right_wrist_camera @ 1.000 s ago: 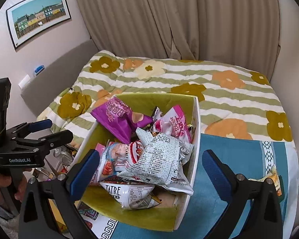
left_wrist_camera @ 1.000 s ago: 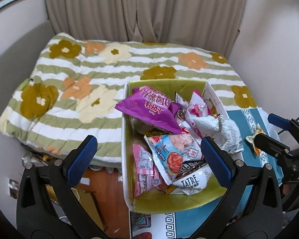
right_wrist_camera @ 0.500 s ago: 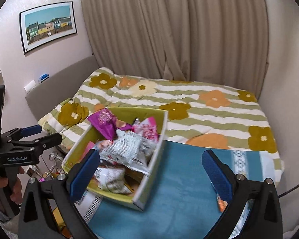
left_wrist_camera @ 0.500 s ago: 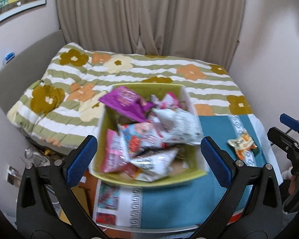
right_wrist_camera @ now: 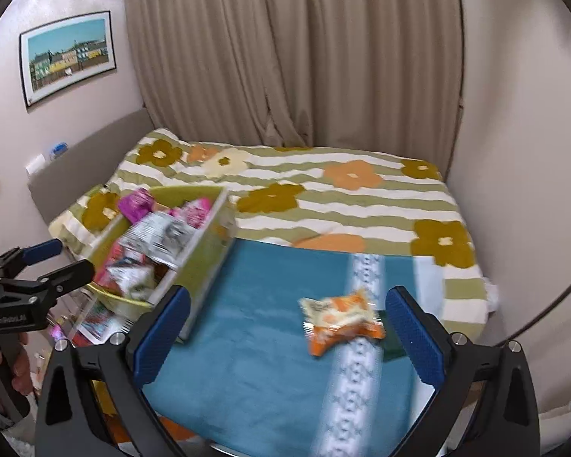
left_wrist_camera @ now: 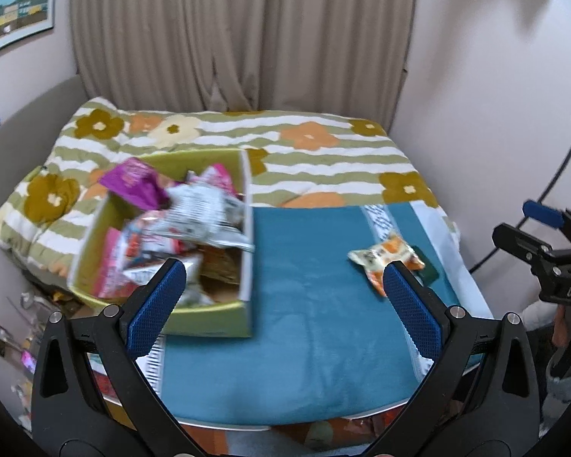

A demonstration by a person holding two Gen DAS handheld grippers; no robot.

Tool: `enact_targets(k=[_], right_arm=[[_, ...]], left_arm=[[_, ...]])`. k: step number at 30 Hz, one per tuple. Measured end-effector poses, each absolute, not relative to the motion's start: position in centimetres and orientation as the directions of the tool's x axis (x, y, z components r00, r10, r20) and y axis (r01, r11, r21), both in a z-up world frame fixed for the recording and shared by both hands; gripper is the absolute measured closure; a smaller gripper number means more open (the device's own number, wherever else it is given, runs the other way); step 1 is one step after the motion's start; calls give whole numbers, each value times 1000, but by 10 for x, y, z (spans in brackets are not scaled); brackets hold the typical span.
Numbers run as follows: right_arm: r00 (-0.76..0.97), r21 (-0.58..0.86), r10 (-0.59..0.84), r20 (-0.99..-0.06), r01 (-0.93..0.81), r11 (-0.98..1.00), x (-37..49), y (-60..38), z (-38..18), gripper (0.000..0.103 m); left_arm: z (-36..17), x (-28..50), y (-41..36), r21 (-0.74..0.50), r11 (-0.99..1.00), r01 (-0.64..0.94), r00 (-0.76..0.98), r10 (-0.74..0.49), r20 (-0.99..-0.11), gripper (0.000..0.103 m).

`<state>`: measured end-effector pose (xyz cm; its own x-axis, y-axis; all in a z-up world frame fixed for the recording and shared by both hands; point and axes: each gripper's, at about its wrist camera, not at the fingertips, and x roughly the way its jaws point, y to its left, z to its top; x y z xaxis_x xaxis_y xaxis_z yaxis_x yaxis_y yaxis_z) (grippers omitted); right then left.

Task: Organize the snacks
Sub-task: 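Move both tools toward the orange-white cake pack and dark green pack on the cloth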

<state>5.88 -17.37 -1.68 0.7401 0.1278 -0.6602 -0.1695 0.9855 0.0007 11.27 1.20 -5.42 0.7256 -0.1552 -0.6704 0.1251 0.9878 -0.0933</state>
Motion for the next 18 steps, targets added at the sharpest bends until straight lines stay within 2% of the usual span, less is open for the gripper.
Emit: enact_targets(k=[5,9,18], right_arm=[[719,-22,105,-687,-165,986,63,-211,-29,1],[683,-2,101,-723,-148,989,72,-237,-46,1],[557,-61,5,-830,-99,993,121,-278,-116,1]], left_arm=[[-74,128,-26,-99,978,185,687,-200,-698,0],[-91,155,-61,-54,961,270,652,-224,-725,0],[-159,241,-156,54,817,574,484,-285,-828,0]])
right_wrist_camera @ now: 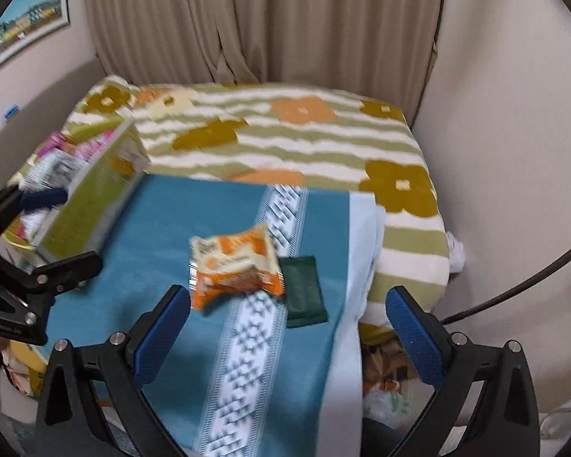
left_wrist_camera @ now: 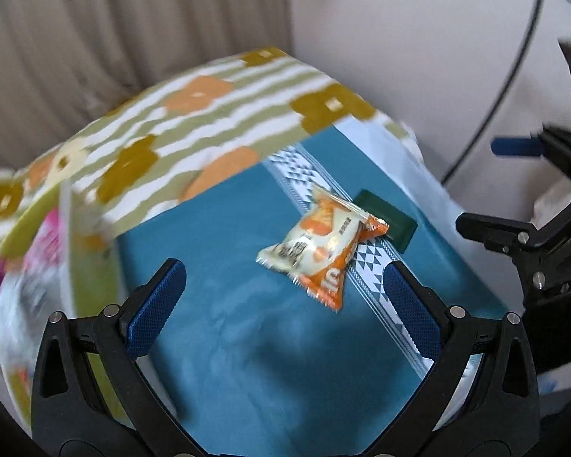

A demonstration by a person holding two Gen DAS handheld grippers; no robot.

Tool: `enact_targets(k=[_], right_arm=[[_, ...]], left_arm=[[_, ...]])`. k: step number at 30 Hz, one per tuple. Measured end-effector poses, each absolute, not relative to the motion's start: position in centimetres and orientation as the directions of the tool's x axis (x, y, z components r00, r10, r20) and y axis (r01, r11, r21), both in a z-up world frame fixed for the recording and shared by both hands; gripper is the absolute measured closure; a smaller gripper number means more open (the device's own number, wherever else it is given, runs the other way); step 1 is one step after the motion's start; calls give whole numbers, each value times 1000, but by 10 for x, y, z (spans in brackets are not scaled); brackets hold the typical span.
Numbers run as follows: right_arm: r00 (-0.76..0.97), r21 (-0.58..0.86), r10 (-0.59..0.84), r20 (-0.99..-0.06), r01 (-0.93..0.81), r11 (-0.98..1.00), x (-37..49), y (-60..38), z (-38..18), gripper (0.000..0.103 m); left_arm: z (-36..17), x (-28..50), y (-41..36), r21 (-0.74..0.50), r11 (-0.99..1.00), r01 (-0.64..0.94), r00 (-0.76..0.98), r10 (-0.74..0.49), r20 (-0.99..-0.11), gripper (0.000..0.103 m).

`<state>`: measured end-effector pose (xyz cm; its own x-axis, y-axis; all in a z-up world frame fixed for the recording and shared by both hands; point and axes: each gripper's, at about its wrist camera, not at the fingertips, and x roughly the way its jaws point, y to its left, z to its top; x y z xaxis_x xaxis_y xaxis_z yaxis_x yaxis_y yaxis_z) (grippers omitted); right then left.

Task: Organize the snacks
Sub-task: 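Move both tools toward the orange-white cake pack and dark green pack on the cloth, then grasp the orange-white sponge cake pack with the left tool while the right tool grasps the dark green pack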

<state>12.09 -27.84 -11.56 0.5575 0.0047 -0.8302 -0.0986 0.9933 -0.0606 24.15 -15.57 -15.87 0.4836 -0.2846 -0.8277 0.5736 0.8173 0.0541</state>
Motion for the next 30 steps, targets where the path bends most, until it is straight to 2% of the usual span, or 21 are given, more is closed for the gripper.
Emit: enact_targets(k=[6,10,12,16,19,20,22,30], right_arm=[[478,-89,-4,-878,-156,984,155,-290,-164,4],[404,-79,-2,-915,-174,981,177,-301,-198,9],[376,-81,-1,-927,-197,977,183,-304,-208,16],[342,-105,-11,-940,-257,961,187,-303,-223,17],[316,-115,-16,-948,-297,948,191,-301,-234,21],[307,-108,-9,-952,-306,946,192,-300,-237,25],[289,-95,0,-957,-314,945,194,-300,-243,28],[274,-73,14,-962,-307,949,204,-303,-253,33]], left_arm=[[-210,281,-202,108,730,675,400,-239,-885,1],[-236,299,-212,63,701,710,326,-248,-912,1],[-246,304,-219,56,687,724,304,-245,-921,1],[-265,311,-229,54,662,747,270,-228,-935,1],[-276,314,-234,36,649,760,233,-220,-947,11],[-281,314,-235,19,646,763,209,-218,-953,20],[-286,314,-236,-3,645,764,180,-218,-959,29],[-285,313,-229,-7,680,733,191,-215,-958,35]])
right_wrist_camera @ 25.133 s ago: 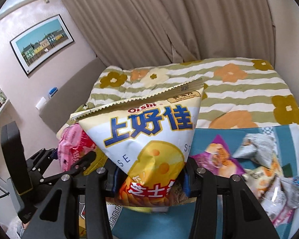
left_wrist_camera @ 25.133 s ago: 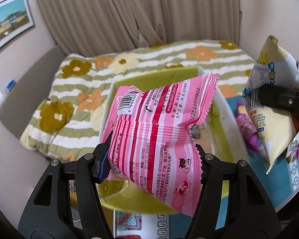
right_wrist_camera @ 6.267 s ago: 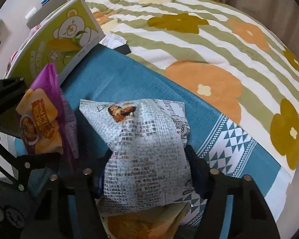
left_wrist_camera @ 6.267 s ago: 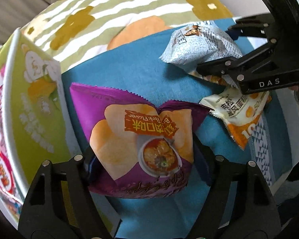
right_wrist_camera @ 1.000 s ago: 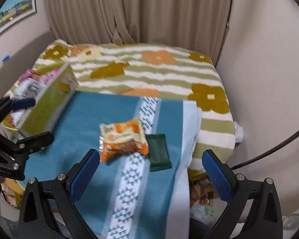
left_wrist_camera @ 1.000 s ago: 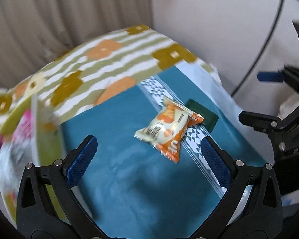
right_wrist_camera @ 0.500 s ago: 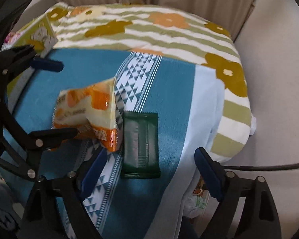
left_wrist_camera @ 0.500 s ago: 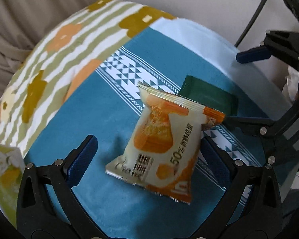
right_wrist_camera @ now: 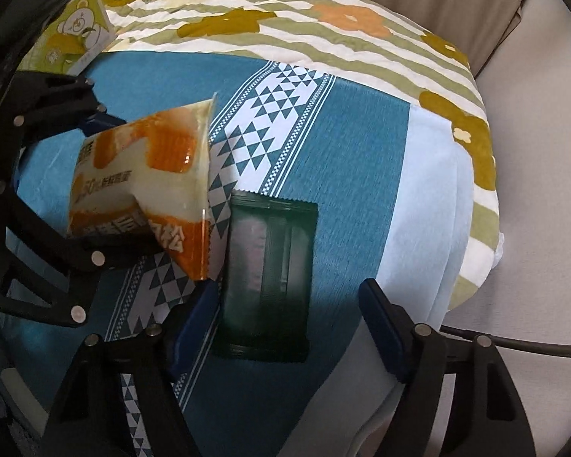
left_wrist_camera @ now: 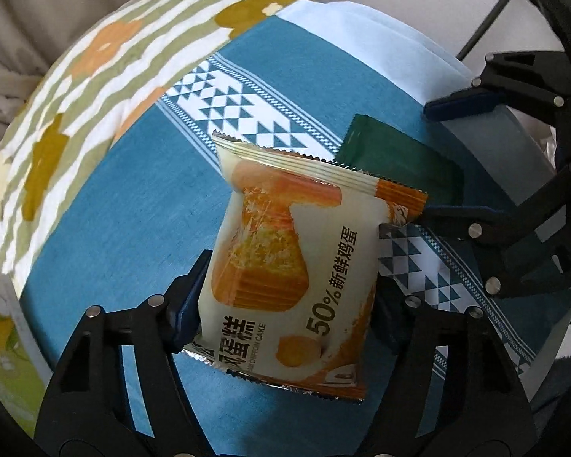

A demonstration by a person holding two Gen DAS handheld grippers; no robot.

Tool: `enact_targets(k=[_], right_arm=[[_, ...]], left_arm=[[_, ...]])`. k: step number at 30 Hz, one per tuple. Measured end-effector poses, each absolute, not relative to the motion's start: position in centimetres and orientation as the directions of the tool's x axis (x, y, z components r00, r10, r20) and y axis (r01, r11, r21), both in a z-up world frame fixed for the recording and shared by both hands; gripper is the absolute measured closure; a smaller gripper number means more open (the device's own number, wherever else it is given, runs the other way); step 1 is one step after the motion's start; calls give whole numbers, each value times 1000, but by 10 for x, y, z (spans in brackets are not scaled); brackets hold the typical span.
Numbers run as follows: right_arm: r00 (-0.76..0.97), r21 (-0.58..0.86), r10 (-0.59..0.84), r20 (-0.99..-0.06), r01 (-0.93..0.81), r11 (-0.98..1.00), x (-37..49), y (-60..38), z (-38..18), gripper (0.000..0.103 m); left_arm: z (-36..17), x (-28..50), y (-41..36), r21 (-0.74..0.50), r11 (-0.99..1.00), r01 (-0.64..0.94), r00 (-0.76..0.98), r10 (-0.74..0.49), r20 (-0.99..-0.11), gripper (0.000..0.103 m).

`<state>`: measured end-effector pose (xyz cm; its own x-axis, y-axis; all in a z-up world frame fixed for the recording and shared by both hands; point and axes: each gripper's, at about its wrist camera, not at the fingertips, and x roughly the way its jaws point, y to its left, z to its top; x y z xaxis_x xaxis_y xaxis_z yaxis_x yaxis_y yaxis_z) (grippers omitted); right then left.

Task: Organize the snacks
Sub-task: 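Grasp the orange-white sponge cake pack with the left tool while the right tool grasps the dark green pack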

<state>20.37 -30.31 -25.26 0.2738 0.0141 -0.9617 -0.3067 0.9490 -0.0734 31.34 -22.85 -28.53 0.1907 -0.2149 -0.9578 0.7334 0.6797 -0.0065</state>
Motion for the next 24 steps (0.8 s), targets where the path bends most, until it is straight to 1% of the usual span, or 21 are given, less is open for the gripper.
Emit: enact_targets(k=[2,7,10,12,14,17,21,24], right_arm=[[262,-67,18,-965,-309,949,205,-302,-256,36],[263,-49,36,-964,-307,950,209,-302,-258,38],[264,-41,44,-964,-311,950,211,-301,-257,48],[268,-45,45,-962,-320,946,211,-298,-256,61],[268,-52,37,-963,-317,947,211,-297,-256,62],[281,-55,33,-959,-302,952,206,-294,-251,62],[304,-16,71,-950,-277,961,203,-295,-240,62],[324,-19,73,-943,-272,962,199,-292,-231,62]], left_arm=[[-285,315,-225,-7,690,723,192,-210,-959,35],[-284,317,-214,-12,719,695,190,-199,-961,35],[-284,317,-207,-16,739,673,193,-197,-961,35],[-283,316,-204,-16,752,659,198,-194,-961,36],[-281,315,-200,-18,763,646,205,-197,-959,40],[-275,312,-195,-16,776,631,223,-201,-954,40],[-262,307,-187,-17,793,608,253,-214,-944,41],[-251,301,-180,-19,808,589,275,-222,-935,41]])
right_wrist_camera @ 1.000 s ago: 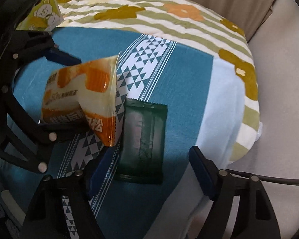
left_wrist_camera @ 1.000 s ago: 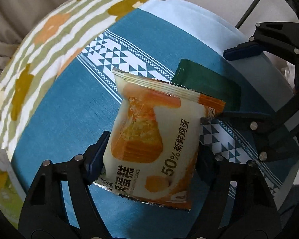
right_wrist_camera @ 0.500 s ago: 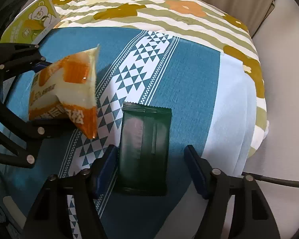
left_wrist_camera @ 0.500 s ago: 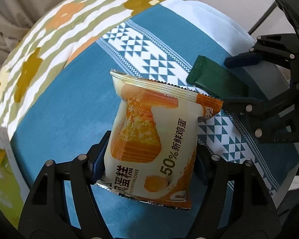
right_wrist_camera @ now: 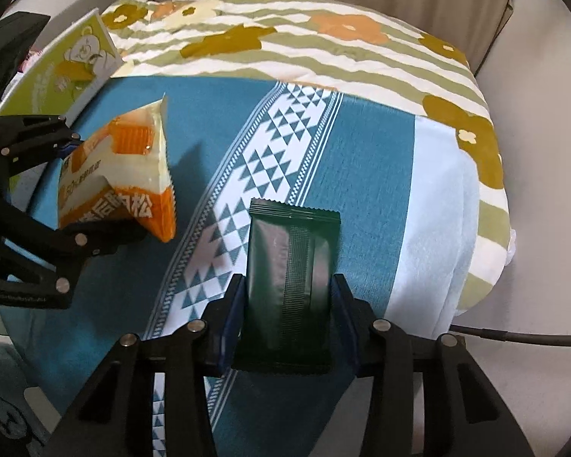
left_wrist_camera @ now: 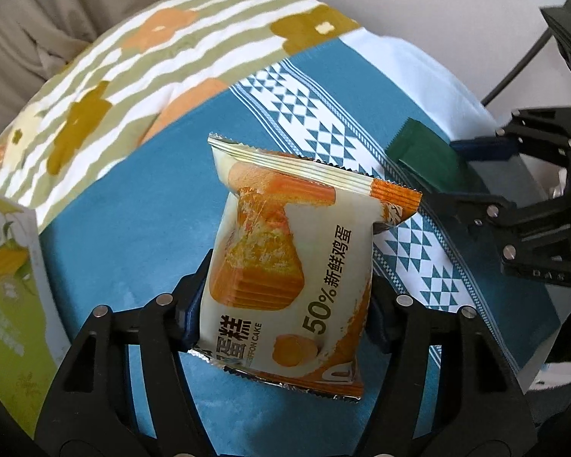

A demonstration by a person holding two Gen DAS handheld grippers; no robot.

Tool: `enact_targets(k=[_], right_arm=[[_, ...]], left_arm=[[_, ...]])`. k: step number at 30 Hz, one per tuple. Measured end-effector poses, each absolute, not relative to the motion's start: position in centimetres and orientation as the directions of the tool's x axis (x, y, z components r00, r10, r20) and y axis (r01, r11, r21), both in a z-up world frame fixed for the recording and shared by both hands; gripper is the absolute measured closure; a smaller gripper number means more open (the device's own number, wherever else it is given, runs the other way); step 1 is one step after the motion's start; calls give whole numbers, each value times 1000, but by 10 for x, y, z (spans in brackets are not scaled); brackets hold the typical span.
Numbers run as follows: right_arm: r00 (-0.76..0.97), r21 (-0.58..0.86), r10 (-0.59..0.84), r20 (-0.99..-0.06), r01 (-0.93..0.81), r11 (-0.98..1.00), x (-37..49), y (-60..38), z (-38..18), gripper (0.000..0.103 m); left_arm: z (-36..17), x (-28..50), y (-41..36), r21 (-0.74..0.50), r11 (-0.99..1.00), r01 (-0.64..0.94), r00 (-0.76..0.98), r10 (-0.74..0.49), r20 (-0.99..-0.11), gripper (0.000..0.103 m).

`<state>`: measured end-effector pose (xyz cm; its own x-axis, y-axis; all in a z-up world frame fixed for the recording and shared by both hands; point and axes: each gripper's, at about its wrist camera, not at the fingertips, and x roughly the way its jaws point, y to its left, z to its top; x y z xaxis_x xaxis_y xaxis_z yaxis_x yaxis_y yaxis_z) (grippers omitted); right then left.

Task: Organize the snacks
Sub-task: 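Grasp the orange-white sponge cake pack with the left tool while the right tool grasps the dark green pack, then carry both held packs over the box and open both tools to drop them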

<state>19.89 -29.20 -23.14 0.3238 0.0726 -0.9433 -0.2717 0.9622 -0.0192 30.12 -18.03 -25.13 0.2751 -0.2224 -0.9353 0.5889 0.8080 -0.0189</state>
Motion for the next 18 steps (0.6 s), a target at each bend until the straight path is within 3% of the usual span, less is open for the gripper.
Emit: enact_targets(k=[11,18], right_arm=[[469,-24,92,-878,-235,972,173,-278,-151,62],[583,1,205,-786,-331,944,157,-246,-76,62]], left_arm=[[-154,264,-136,-46,867,496,409,-280,-869,41],[-82,226,-78,-29,940,339,542,-220,-811,41]])
